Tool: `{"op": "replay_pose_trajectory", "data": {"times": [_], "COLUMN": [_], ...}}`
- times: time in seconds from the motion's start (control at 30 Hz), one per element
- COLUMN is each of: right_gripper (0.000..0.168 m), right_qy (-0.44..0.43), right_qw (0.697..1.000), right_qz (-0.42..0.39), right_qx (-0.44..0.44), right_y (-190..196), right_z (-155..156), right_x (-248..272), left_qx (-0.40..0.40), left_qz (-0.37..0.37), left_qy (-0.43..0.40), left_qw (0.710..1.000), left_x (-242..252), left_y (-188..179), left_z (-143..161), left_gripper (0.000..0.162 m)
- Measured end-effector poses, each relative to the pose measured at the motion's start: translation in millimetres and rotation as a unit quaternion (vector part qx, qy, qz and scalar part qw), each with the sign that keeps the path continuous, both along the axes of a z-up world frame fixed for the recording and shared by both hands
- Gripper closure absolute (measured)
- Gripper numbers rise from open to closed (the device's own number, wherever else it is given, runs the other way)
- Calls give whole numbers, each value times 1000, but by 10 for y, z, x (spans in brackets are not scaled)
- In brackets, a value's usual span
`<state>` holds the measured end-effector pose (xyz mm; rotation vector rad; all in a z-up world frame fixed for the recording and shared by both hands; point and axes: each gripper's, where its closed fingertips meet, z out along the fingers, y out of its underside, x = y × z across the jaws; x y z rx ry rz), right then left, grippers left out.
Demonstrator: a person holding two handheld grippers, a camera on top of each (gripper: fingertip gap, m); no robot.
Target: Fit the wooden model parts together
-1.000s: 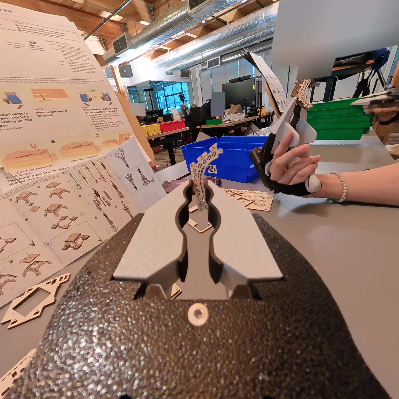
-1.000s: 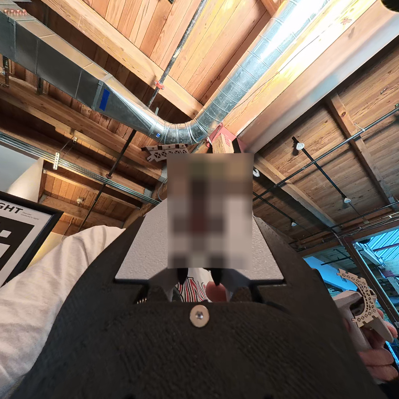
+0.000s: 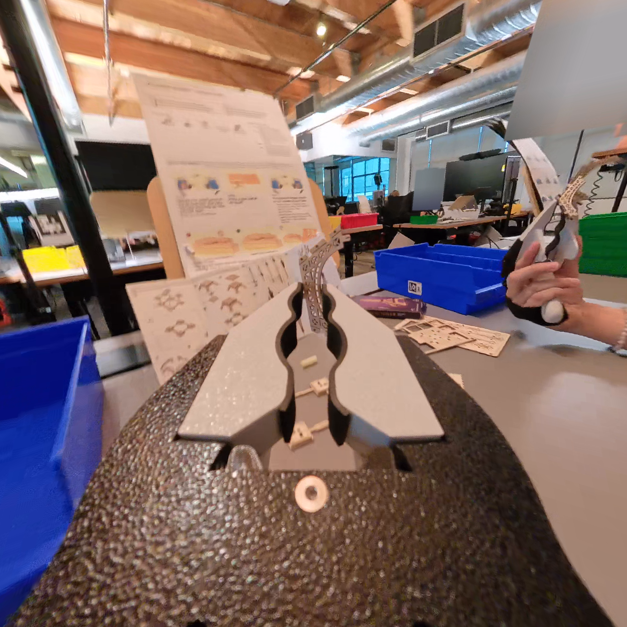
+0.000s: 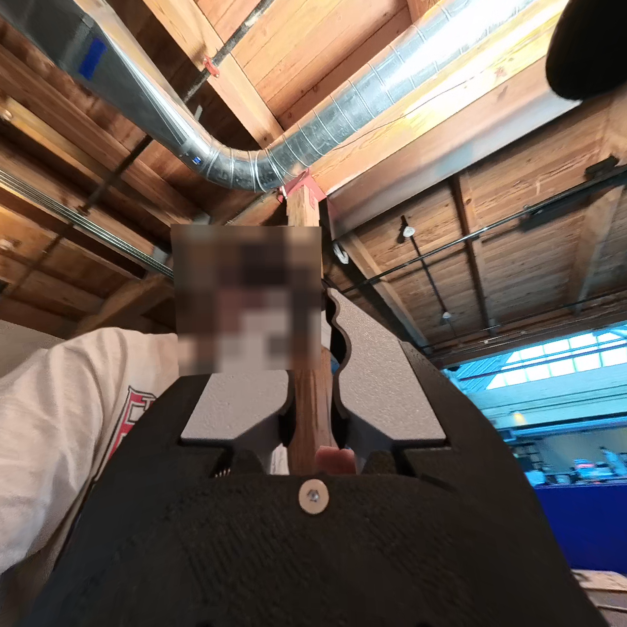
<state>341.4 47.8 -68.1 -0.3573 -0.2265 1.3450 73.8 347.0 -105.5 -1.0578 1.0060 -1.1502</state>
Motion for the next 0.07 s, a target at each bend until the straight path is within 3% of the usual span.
{"op": "replay_pose_trajectory", "data": {"times": [0.07], "right_gripper": [158], "right_qy": [13], "right_qw": [1000], "right_qz": [-26], "right_qx": [12], "right_y": [-104], "right_z": [29], "right_x": [140], "left_qx": [-23], "left_qz": [3], "left_qy": [23], "left_qw": [999], "left_x": [-184], "left_y": [56], "left_z": [-96], "left_gripper": [155]}}
